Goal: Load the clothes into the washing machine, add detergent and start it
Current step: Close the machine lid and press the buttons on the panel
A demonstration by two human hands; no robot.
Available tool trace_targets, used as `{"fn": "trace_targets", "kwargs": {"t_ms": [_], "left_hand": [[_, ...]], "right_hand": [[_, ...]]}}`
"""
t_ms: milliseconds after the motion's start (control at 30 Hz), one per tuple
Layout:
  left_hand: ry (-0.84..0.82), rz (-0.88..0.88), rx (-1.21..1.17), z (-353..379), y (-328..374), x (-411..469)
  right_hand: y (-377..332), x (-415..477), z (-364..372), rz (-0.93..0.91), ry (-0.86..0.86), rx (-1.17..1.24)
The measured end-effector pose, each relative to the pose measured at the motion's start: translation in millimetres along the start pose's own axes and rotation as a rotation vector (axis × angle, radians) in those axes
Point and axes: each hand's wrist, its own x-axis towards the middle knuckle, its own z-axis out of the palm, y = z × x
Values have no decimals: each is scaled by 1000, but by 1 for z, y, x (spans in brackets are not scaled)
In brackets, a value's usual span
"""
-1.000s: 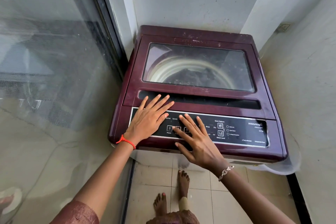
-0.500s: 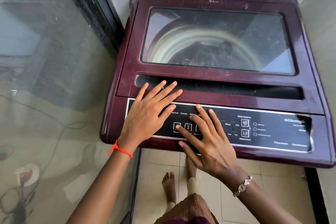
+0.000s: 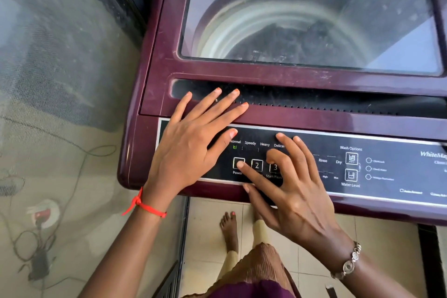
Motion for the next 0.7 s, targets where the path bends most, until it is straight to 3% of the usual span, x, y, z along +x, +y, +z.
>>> {"fn": "trace_targets", "kwargs": {"t_ms": [133,233,300,500,700], "left_hand": [[6,-3,0,0,0,1],[7,-18,-32,1,0,1],[10,-35,-62,1,0,2],[24,-47,-51,1,2,3],[9,-59,-19,1,5,3]], "right_hand": [[3,1,-2,57,50,202],[7,1,-10,230,149,486],[12,1,-18,337,237,554],[52,-17,-41,500,446,295],[65,-32,-43,483,403,205]]}}
